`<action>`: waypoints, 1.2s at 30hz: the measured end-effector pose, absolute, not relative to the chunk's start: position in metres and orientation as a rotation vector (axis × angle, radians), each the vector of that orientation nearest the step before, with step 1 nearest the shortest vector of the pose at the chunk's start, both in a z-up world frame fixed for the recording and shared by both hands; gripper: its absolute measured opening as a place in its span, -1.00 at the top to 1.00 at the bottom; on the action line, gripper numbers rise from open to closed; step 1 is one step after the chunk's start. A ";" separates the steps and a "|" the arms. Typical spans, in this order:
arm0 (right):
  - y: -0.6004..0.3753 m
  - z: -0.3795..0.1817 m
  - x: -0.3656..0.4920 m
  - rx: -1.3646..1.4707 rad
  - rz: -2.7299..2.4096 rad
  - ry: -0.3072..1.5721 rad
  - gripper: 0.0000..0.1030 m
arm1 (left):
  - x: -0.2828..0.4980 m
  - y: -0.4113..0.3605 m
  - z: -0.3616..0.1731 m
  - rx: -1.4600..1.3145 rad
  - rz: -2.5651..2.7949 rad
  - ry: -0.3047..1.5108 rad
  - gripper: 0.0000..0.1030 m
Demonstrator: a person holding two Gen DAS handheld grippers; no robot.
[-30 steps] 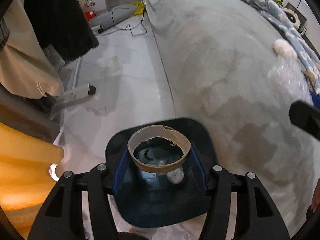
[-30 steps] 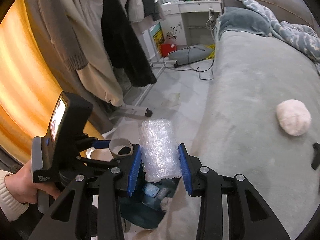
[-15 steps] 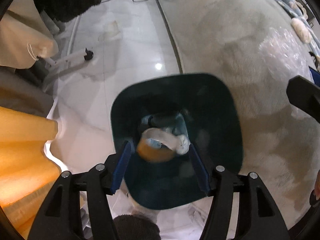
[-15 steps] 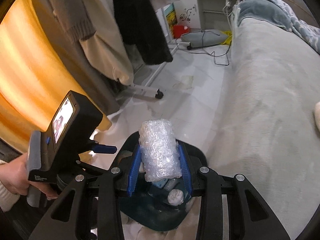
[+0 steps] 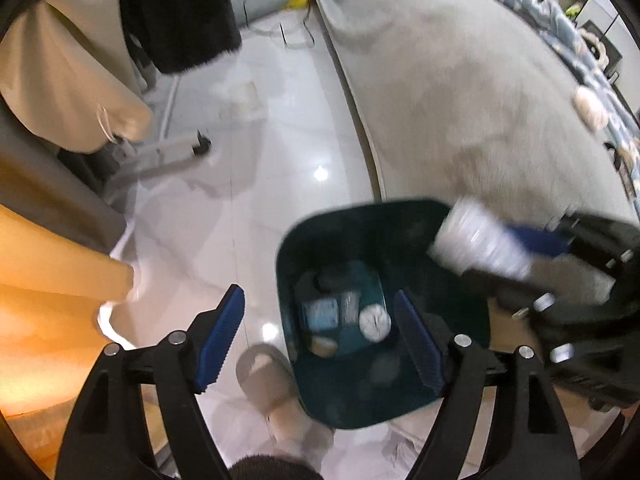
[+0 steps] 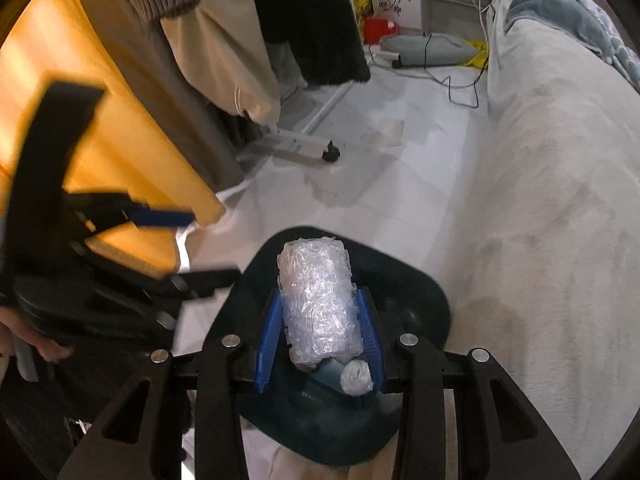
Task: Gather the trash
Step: 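Open the left tool to drop the tape roll while the right tool releases the bubble wrap, then move both open tools back over the bed toward the tissue ball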
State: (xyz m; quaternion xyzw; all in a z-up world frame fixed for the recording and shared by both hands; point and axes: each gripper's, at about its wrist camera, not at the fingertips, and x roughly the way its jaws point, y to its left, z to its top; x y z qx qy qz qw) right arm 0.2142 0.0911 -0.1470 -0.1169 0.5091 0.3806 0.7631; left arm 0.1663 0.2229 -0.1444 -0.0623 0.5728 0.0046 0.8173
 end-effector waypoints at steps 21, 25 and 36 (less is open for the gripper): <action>0.119 -0.198 0.183 -0.522 0.870 1.248 0.18 | 0.163 0.240 -0.058 -0.214 0.082 0.823 -0.58; 0.125 -0.200 0.174 -0.568 0.896 1.255 -0.06 | 0.163 0.237 -0.047 -0.195 0.093 0.779 -0.60; 0.111 -0.162 0.178 -0.474 0.910 1.173 -0.31 | 0.167 0.217 -0.013 -0.162 0.107 0.652 -0.68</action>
